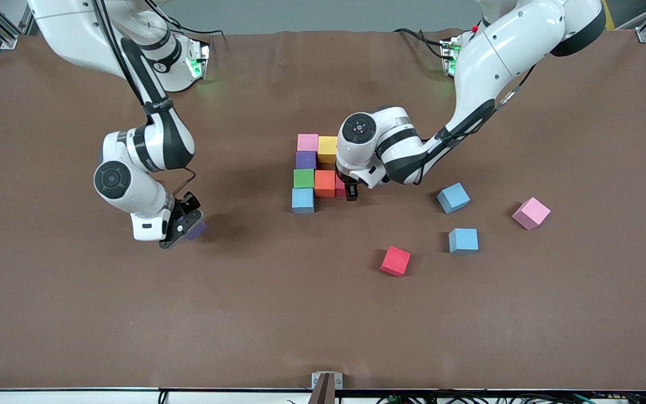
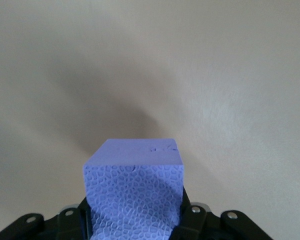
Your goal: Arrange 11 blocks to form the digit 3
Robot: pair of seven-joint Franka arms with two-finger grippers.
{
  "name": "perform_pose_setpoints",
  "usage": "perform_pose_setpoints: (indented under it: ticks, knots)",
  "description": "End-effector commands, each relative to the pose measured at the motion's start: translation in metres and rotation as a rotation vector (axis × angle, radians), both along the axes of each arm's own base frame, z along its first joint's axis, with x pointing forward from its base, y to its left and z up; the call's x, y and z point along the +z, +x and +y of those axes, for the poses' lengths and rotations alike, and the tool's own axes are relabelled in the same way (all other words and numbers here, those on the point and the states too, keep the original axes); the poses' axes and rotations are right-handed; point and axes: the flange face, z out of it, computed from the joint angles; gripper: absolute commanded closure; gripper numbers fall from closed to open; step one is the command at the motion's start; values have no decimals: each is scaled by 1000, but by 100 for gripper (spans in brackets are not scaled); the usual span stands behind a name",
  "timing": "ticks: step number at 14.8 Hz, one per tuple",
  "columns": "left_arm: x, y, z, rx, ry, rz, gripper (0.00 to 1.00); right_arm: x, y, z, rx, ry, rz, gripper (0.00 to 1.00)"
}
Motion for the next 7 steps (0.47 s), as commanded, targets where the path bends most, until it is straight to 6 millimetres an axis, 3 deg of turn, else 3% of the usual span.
perform_pose_setpoints:
  ticks: [1, 3, 6, 7]
  knots:
    - [9, -6, -5, 253, 24, -51, 0, 10, 17, 52, -153, -18, -1, 76]
    - [17, 2, -1, 260, 31, -59, 0, 0, 25, 89, -271, -27, -15, 76]
    - [42, 6, -6, 224, 69, -63, 0, -24, 29, 148, -478, -24, -14, 75]
    - [53, 15, 0, 230, 60, -50, 0, -29, 25, 164, -525, -25, -7, 75]
